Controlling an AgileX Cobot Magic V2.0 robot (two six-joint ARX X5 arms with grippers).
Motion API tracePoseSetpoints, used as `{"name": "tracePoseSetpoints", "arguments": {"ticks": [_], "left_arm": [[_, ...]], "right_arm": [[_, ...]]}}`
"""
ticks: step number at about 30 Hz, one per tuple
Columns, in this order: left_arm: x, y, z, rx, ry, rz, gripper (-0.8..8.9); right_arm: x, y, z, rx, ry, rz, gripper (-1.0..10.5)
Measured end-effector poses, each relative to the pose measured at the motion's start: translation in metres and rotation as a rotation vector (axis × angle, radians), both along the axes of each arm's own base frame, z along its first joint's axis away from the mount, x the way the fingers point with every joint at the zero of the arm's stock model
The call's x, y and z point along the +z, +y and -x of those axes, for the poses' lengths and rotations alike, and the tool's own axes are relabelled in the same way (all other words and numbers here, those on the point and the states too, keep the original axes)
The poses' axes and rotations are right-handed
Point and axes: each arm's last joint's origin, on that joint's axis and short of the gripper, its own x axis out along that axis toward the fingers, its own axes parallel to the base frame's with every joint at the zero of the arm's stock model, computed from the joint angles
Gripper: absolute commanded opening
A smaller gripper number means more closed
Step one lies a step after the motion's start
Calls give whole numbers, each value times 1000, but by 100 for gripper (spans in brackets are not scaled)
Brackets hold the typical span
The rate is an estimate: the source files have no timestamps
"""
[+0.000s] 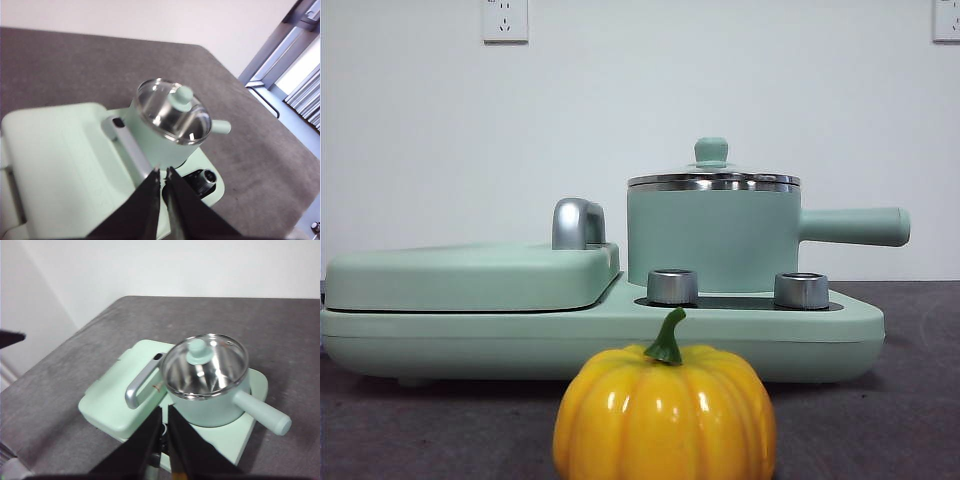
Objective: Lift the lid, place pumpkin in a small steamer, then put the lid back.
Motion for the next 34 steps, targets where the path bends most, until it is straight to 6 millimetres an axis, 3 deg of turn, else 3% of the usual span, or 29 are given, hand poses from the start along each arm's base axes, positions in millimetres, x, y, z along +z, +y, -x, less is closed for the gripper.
{"name": "tracePoseSetpoints", "arguments": {"ticks": [2, 5, 9, 12, 15, 18, 28, 34], "left_arm": [[3, -1, -1, -10, -13, 2, 79], [3, -2, -1, -18, -14, -1, 216], [2, -3, -2, -19, -8, -4, 413], [1, -3, -4, -19, 0, -5, 447], [1, -4, -7, -25, -2, -5, 456], [1, -8, -12, -39, -8, -3, 573], [6, -33, -46, -132, 54, -14, 562], [18, -61, -76, -208, 45, -68, 557]], "right_arm": [[0, 0, 0, 6, -5, 4, 16], [-1, 0, 1, 8, 8, 9, 34], [-3, 0, 1, 8, 23, 12, 312], [-3, 0, 1, 8, 22, 12, 477], [-3, 0, 1, 8, 23, 12, 519], [-3, 0, 1, 9, 23, 12, 519], [-3, 0, 1, 9, 23, 12, 519], [-3, 0, 1, 20, 23, 8, 518]]}}
